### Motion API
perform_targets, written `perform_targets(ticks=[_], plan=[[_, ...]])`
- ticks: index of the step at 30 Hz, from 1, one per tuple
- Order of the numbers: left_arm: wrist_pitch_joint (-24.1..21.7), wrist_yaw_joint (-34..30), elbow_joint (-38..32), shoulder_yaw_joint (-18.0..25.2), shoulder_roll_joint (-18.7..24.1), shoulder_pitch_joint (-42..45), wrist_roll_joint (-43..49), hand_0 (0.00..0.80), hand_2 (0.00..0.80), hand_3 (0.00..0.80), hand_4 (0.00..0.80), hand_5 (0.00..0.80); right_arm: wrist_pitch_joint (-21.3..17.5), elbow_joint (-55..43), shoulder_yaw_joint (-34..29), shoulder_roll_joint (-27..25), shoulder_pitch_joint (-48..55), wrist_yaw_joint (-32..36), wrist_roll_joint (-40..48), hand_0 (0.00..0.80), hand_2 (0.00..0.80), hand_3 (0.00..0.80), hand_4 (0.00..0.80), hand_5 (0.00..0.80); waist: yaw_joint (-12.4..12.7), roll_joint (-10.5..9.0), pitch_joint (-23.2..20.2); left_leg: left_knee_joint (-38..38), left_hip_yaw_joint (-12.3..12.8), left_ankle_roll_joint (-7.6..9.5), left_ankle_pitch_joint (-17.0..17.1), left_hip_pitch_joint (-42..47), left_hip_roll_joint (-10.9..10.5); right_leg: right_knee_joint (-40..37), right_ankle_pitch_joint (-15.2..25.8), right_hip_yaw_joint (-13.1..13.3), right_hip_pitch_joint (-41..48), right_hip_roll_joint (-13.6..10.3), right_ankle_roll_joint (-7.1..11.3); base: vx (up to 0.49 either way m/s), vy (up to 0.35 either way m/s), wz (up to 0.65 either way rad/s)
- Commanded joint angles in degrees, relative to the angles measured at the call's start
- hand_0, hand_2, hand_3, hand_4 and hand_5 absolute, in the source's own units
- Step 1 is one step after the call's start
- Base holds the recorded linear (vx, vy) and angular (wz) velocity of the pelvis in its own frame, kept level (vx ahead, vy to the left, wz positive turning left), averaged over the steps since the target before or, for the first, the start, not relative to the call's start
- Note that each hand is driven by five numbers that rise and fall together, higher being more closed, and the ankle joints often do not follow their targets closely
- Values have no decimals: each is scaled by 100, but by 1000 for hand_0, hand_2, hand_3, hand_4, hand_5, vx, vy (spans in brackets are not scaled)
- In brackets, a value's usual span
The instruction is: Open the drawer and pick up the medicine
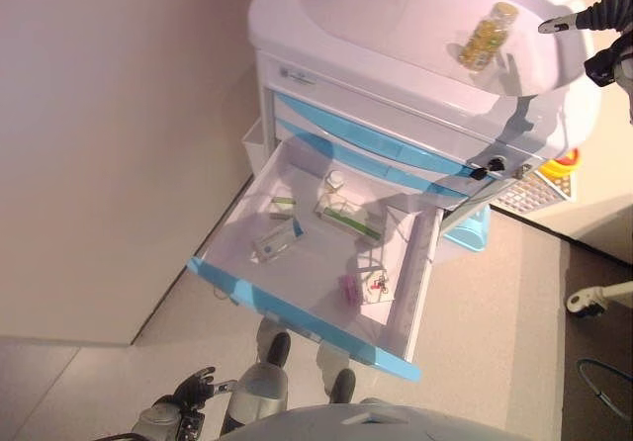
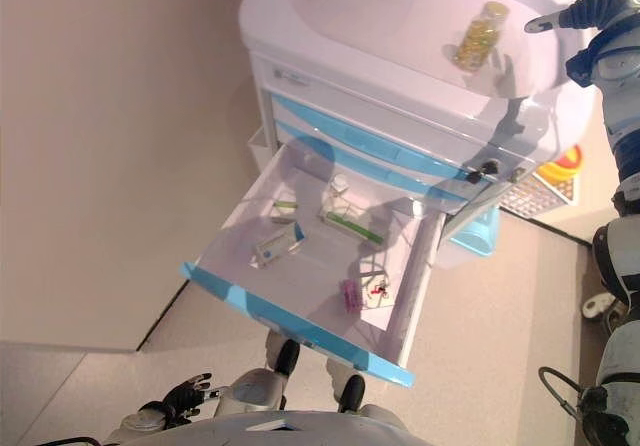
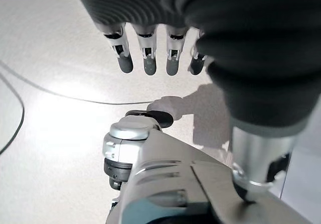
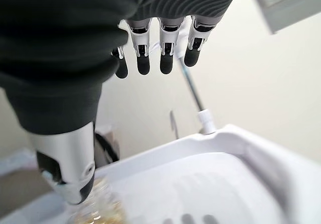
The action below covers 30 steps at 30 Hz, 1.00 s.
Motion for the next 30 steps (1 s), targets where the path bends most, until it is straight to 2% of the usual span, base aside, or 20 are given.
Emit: perform_targets(ticks=[1, 9, 12, 17, 22, 23, 25, 27, 28, 30], plan=[[-32, -122, 189, -314, 111, -74, 221, 0, 0, 0, 0, 0, -325, -623, -280, -474, 288, -382, 803, 0, 0, 0, 0, 0, -196, 73, -437, 51, -1, 62, -843, 215, -128, 392, 163, 225, -290, -186, 416, -49, -20, -37], [31, -167, 159, -297, -6, -259, 171, 0, 0, 0, 0, 0, -510, -1743, -2248, -59, 2629, -480, 1326, 0, 0, 0, 0, 0, -660, 189, -488, 70, 301, 67, -958, 317, -82, 411, 150, 554, -354, -146, 409, -44, -27, -30], [41, -152, 232, -186, -158, -297, 181, 0, 0, 0, 0, 0, -542, -2190, -2966, 658, 3837, -531, 1296, 0, 0, 0, 0, 0, -852, 233, -492, 53, 428, 42, -983, 350, -48, 346, 175, 651, -358, -115, 404, -37, -34, -33], [-18, -18, 366, -57, -394, -178, 256, 0, 0, 0, 0, 0, -688, -2390, -3442, 1802, 5523, -594, 1248, 0, 0, 0, 0, 0, -1039, 253, -518, 14, 579, 7, -1003, 376, 13, 243, 190, 752, -351, -70, 389, -18, -40, -24], [-62, 56, 489, 26, -531, -124, 329, 0, 0, 0, 0, 0, -729, -1884, -3245, 2866, 6591, -393, 1278, 0, 0, 0, 0, 0, -1204, 266, -488, 23, 711, 3, -1017, 399, 48, 270, 155, 751, -362, -20, 343, -28, -41, -12], [-87, 72, 519, 22, -555, -133, 314, 0, 0, 0, 0, 0, -635, -1529, -3129, 3039, 6687, -255, 1124, 0, 0, 0, 0, 0, -1221, 273, -475, 23, 723, 6, -1023, 413, 49, 258, 154, 751, -346, -7, 332, -8, -40, -9], [-132, 74, 571, 14, -583, -143, 377, 0, 0, 0, 0, 0, -851, -826, -2878, 3365, 6851, -237, 956, 0, 0, 0, 0, 0, -1226, 291, -464, 17, 720, 5, -1023, 442, 53, 235, 153, 736, -310, 7, 319, 3, -48, -2], [-164, 89, 643, 5, -610, -165, 446, 0, 0, 0, 0, 0, -920, -120, -2638, 3637, 6916, -109, 604, 0, 0, 0, 0, 0, -1207, 308, -455, 11, 715, 2, -1018, 462, 59, 213, 153, 713, -273, 19, 310, 13, -53, 2], [-175, 93, 668, 8, -617, -174, 482, 0, 0, 0, 0, 0, -811, 115, -2551, 3709, 6950, -13, 455, 0, 0, 0, 0, 0, -1200, 316, -453, 12, 712, -3, -1011, 462, 63, 212, 151, 700, -264, 23, 309, 24, -48, 2], [-196, 71, 720, 42, -630, -225, 525, 0, 0, 0, 0, 0, -1000, 626, -2311, 3873, 7047, 76, 116, 0, 0, 0, 0, 0, -1184, 345, -439, 17, 678, 2, -992, 452, 61, 226, 141, 683, -260, 38, 298, 34, -41, 0]])
